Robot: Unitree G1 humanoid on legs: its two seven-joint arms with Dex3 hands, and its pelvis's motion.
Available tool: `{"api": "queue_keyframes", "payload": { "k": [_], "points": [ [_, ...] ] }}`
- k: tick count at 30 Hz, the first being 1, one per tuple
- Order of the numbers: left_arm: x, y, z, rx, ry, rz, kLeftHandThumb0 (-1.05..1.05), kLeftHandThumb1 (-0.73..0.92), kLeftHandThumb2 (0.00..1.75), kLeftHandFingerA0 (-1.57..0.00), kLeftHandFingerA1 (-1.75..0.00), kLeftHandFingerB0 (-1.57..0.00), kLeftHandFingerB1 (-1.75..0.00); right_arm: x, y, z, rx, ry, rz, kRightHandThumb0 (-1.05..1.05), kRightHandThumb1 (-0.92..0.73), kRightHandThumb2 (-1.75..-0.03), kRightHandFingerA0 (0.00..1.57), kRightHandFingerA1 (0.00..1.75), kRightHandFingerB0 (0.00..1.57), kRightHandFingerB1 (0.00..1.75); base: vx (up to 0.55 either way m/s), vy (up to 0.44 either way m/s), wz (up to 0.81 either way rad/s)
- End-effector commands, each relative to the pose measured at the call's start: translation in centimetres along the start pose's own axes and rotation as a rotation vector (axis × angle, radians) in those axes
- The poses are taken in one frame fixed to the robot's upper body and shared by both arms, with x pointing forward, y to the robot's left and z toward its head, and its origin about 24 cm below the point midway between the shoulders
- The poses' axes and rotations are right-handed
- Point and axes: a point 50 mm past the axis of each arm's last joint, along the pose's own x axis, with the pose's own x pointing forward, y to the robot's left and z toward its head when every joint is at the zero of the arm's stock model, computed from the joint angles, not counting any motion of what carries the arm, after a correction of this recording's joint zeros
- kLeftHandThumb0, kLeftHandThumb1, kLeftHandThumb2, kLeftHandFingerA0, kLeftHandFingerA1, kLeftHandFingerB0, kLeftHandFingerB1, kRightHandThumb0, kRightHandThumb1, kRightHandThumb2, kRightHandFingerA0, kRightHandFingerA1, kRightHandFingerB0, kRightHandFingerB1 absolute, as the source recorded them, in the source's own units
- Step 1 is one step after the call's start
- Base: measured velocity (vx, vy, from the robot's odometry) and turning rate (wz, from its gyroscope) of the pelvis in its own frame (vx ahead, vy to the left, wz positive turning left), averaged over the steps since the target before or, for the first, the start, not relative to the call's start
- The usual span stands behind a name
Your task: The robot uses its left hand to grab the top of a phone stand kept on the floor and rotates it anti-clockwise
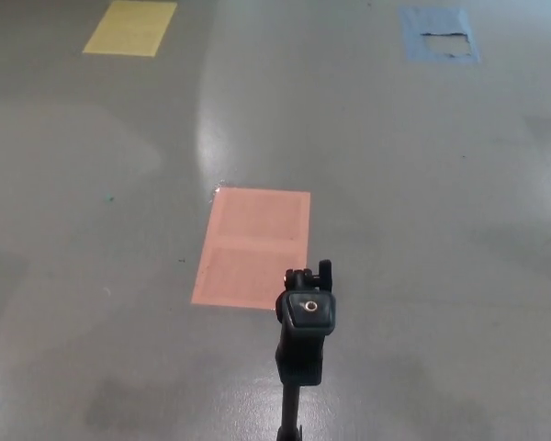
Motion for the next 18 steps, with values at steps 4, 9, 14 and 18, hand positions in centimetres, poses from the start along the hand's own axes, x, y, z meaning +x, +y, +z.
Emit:
{"api": "queue_keyframes", "payload": {
  "k": [4,9,14,18],
  "points": [
    [-0.2,0.8,-0.5,-0.007,0.028,-0.042,-0.55,0.74,0.61,-0.21,-0.53,-0.19,-0.47,-0.1,-0.5,-0.2,0.049,-0.027,0.027,-0.73,-0.91,-1.12,0.0,0.22,0.0,0.14,0.0,0.0,0.0],
    [-0.2,1.1,0.8,0.054,-0.059,0.004,-0.7,0.67,0.59,-0.26,-0.53,-0.21,-0.45,-0.2,-1.0,1.2,0.03,-0.139,-0.071,-0.68,-0.8,-0.94,0.03,0.26,0.0,0.08,0.0,0.0,0.0],
    [-0.3,0.8,2.4,0.026,-0.207,0.034,-0.87,0.65,0.61,-0.21,-0.55,-0.05,-0.36,-0.8,-1.1,2.4,-0.014,-0.287,-0.141,-0.82,-0.86,-1.14,0.0,0.25,0.0,0.13,0.0,0.0,0.0],
    [-0.8,0.6,5.1,-0.032,-0.417,0.04,-0.91,0.51,0.95,-0.01,-0.39,0.0,-0.1,-1.6,-0.8,3.7,0.036,-0.449,-0.183,-0.83,-0.87,-1.17,0.0,0.23,0.0,0.14,0.0,0.0,0.0]
  ]
}}
